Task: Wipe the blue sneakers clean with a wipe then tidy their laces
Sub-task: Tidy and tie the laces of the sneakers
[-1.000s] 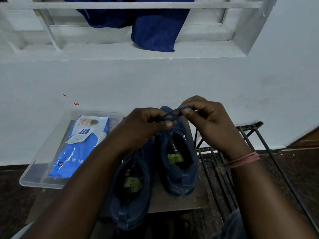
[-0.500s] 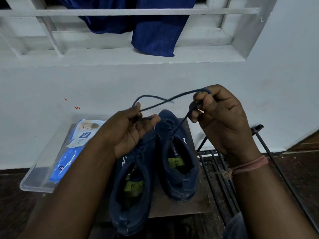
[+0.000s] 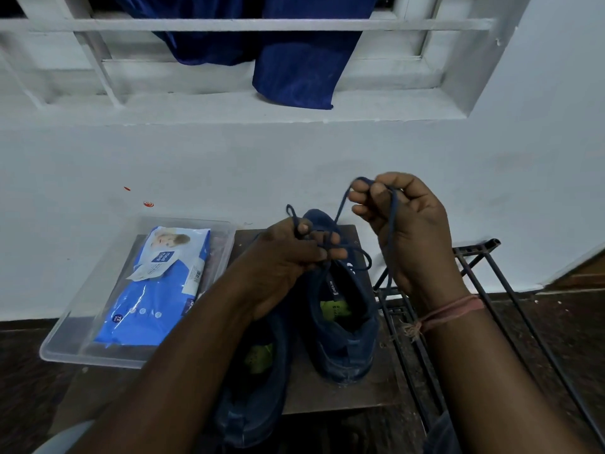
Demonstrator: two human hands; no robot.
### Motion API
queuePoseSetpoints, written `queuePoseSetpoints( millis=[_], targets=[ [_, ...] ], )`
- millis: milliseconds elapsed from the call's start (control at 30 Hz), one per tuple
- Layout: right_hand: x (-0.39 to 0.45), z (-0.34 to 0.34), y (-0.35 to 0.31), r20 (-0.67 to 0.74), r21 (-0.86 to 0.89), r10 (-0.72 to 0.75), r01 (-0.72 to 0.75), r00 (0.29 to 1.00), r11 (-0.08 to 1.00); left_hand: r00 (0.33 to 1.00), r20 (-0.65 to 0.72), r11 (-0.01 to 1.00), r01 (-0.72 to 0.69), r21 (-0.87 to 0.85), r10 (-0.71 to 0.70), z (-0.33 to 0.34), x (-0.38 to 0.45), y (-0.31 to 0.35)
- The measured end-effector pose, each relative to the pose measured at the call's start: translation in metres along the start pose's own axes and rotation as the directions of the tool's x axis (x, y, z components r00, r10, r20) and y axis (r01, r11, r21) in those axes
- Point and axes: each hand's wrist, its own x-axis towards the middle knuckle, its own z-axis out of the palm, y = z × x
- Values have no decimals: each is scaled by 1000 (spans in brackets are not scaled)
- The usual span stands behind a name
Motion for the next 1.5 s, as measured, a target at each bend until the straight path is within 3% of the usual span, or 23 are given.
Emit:
queuePoseSetpoints(
  millis=[100,167,233,333,433,633,733,800,933,1100,1233,1367,1500],
  targets=[
    [2,-13,10,-159,-293,68,-113,985,949,994,-40,983,-98,153,105,-1,0,3],
    [-1,-16,13,-70,-563,97,-119,993,818,968,-111,937,-182,298,224,-1,1,4],
    [-5,-12,10,94,-706,158,-46,983,707,937,-157,883,-226,412,313,-2,0,7],
    [-9,-6,5,258,-748,267,17,929,663,895,-225,811,-211,546,385,-8,2,10],
    [-11,-6,3,343,-785,334,73,878,616,893,-261,776,-140,615,368,-9,0,11],
    [-14,-4,-1,421,-674,383,1,822,739,891,-220,702,-140,698,397,-9,3,8],
    [-12,-4,8,363,-746,303,80,881,661,911,-156,619,-127,775,382,-9,1,9],
    [-12,-2,10,368,-721,199,143,908,678,926,-121,599,-128,790,358,-8,-1,11],
    [-12,-1,6,379,-636,132,154,916,756,944,-136,696,-119,708,300,-9,-1,11],
    [-14,-3,5,469,-645,-39,373,882,667,957,-184,851,-98,516,222,-13,-2,10],
    [-11,-8,3,440,-514,11,242,898,823,971,-190,954,-87,287,146,-10,-3,9],
    [-10,-4,-7,362,-254,33,64,931,965,969,-193,932,-77,354,154,-9,-2,6],
    [-9,-5,-18,341,-8,51,-51,939,999,959,-231,932,-73,354,163,-12,-2,5]
  ],
)
